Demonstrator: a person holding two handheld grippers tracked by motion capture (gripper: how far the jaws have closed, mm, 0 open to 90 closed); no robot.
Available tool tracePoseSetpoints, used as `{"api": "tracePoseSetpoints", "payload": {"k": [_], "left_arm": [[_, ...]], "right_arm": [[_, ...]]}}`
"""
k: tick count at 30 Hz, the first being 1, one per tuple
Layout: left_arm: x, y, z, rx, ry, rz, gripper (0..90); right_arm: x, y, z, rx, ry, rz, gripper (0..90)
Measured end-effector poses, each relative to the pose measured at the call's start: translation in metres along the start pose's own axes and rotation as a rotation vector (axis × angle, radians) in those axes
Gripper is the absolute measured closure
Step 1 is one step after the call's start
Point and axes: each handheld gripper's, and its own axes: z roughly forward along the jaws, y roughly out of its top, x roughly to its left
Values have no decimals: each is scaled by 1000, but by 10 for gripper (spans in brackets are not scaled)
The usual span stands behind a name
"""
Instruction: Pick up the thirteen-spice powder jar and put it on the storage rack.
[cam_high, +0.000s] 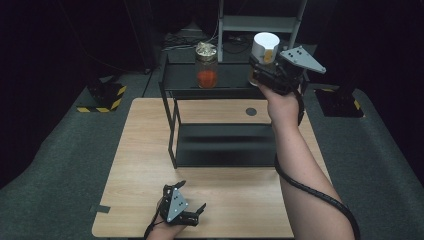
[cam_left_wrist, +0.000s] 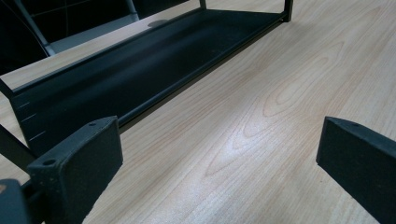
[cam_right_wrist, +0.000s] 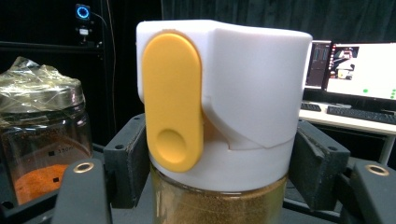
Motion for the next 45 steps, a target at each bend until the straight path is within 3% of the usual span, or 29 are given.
{"api": "tracePoseSetpoints", "payload": {"k": [21,38,45], "left_arm": [[0,-1,-1,-6,1,3,6],[0,-2,-1,-9,-3,0,5],[0,-2,-1,-9,-2,-1,5]], "right_arm": [[-1,-7,5,5,-9,29,294],[3,-10,7,-4,-17,-8,290],[5,-7,7,7,-21,-2,280]]}}
